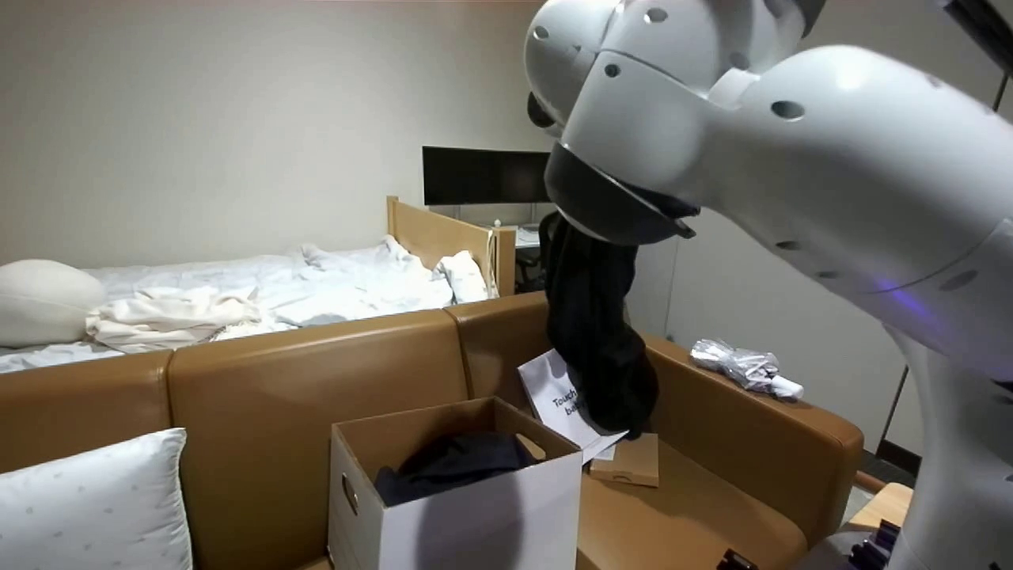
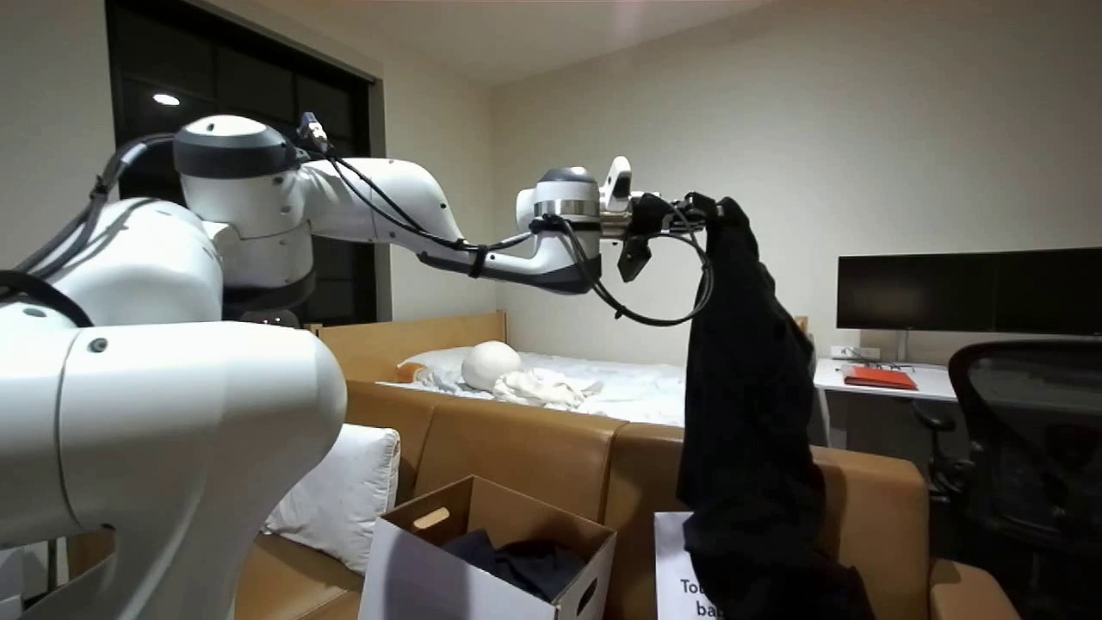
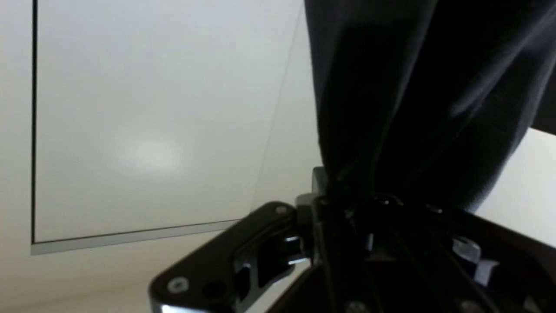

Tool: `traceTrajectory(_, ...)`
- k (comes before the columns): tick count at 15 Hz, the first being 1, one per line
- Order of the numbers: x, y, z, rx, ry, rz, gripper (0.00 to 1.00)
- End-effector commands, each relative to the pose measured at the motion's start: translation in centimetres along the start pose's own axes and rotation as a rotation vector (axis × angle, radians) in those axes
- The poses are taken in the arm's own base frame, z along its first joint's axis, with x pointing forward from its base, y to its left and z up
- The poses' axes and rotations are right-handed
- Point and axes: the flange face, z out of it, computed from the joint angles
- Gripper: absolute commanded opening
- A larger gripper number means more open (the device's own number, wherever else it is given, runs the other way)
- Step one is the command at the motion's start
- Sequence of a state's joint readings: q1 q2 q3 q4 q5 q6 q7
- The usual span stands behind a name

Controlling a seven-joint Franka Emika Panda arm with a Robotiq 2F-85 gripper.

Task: Remove the clothes from the box, put them on the couch, and then put the umbrella on the couch in the box

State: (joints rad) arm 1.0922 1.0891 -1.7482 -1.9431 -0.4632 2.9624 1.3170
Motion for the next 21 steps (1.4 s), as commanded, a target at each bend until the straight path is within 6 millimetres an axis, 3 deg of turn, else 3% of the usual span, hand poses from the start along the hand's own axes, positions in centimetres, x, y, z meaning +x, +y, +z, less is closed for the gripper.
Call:
traceTrajectory(1,-4.6,4.0,-3.6,0.172,-0.131,0.006,0.03)
traceTrajectory(2,-6.1,5.2,-4.4,0.218,-0.162,0.015,0.03)
traceTrajectory(3,-6.0,8.1,-5.0,0.017,-0.054,-0.044,0.03)
traceTrajectory(6,-9.3,14.8,-4.5,-0.092,-0.096,-0.082,0.03)
traceTrajectory(9,-14.2,20.0,-4.2,-0.238,-0.145,-0.144,0.03)
traceTrajectory(10,-17.0,19.8,-4.4,-0.102,-0.292,-0.189,0.03)
traceTrajectory(14,-24.2,19.0,-4.7,-0.101,-0.450,-0.364,0.03)
traceTrajectory(15,-25.4,18.1,-4.6,-0.080,-0.499,-0.401,0.36)
traceTrajectory(17,-26.7,16.4,-4.2,-0.043,-0.583,-0.479,0.41)
traceTrajectory(19,-27.1,15.0,-3.2,-0.041,-0.649,-0.577,0.54)
traceTrajectory(21,-25.5,12.6,-1.8,-0.034,-0.667,-0.546,0.66)
